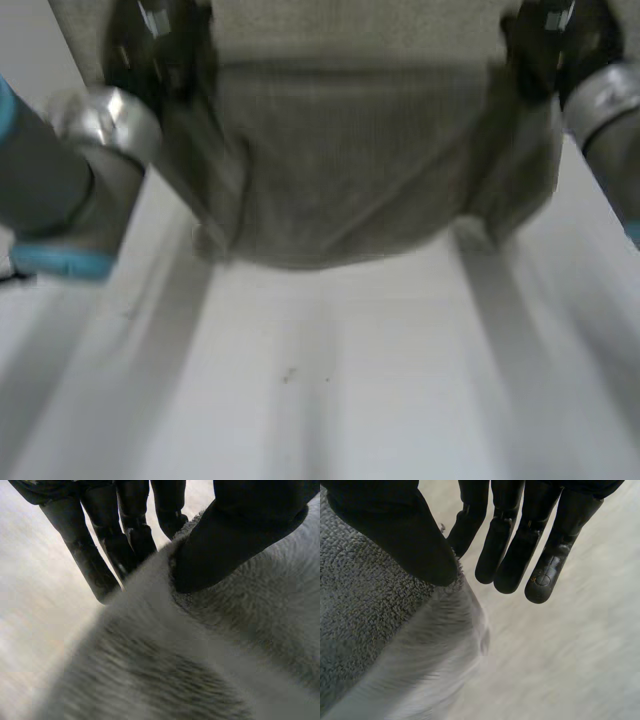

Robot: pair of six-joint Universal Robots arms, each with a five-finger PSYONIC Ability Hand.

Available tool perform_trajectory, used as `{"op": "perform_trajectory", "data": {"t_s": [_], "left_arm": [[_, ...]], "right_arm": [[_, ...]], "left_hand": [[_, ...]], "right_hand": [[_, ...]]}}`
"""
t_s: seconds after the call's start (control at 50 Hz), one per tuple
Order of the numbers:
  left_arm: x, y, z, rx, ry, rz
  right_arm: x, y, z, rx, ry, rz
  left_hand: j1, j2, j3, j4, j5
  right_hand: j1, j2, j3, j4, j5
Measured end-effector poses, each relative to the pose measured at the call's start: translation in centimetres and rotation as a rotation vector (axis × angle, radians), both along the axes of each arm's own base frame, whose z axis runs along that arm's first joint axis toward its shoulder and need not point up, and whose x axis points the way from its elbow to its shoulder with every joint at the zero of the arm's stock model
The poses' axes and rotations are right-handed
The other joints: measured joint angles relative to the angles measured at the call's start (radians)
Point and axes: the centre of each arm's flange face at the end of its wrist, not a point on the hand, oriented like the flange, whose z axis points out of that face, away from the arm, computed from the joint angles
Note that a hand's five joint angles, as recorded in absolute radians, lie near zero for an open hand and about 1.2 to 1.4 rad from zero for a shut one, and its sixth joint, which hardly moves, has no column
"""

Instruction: Fold the towel.

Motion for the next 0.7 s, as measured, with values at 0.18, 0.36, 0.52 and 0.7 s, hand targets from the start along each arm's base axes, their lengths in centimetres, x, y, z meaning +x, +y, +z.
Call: {"op": "perform_trajectory", "data": {"t_s": [0.18,0.36,0.52,0.7], "left_arm": [[-0.2,-0.4,6.6,-0.264,0.093,0.031],[1.0,2.6,-8.4,0.155,-0.11,0.021],[2.7,6.4,-15.5,0.356,-0.207,0.013],[3.6,9.0,-16.3,0.397,-0.226,0.003]], "right_arm": [[2.8,1.3,3.0,-0.293,-0.117,0.041],[2.2,5.0,-9.2,0.077,0.023,0.085],[0.5,9.4,-17.1,0.436,0.154,0.078],[-0.3,11.3,-16.0,0.571,0.185,0.077]], "left_hand": [[0.02,0.001,0.001,0.003,0.005],[0.024,0.001,0.001,0.003,0.005],[0.024,0.001,0.001,0.003,0.005],[0.024,0.001,0.001,0.003,0.005]], "right_hand": [[0.0,0.01,0.0,0.001,0.021],[0.0,0.01,0.0,0.001,0.023],[0.0,-0.016,-0.031,-0.031,0.007],[-0.475,-0.623,-0.646,-0.653,-0.6]]}}
